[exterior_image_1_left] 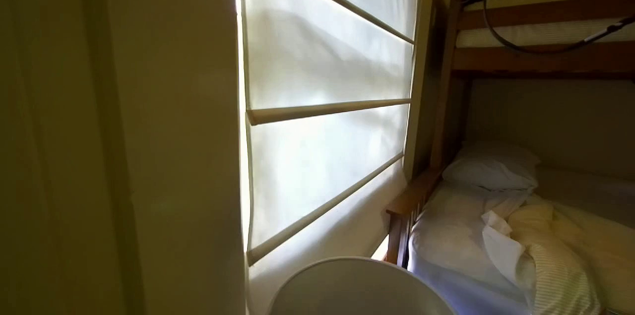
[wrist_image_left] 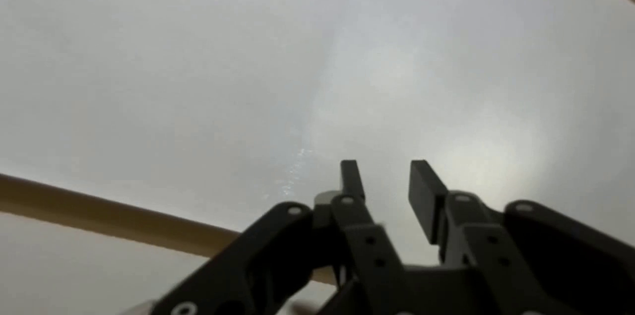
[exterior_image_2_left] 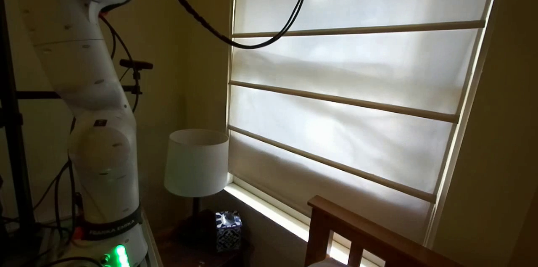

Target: Close the blinds.

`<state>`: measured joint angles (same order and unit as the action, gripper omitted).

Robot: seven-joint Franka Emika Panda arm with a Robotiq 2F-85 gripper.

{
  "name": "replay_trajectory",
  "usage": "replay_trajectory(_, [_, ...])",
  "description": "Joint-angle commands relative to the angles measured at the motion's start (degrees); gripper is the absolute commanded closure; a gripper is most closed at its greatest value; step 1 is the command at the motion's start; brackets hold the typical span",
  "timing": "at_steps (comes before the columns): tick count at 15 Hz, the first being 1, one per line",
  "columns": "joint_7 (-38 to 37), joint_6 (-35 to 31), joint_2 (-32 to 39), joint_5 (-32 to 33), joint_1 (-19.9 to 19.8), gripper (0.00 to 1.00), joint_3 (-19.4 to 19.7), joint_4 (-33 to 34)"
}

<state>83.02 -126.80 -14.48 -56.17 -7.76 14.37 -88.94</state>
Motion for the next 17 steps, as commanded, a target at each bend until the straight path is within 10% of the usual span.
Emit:
replay_trajectory(1, [1.57,-6.69,-0.59,1.92,0.77,0.38,-1.28,-2.21])
replay_trajectory(7, [-7.22,8.47,-10.89,19.03,-1.28,0.00,-0.12,-16.81])
replay_trajectory(14, [-8.65,31.32,-14.32,31.25,-1.76,0.00,7.17,-23.70])
replay_trajectory(17, [-7.43,27.96,-13.22,29.11,-0.87,0.00,7.88,-22.39])
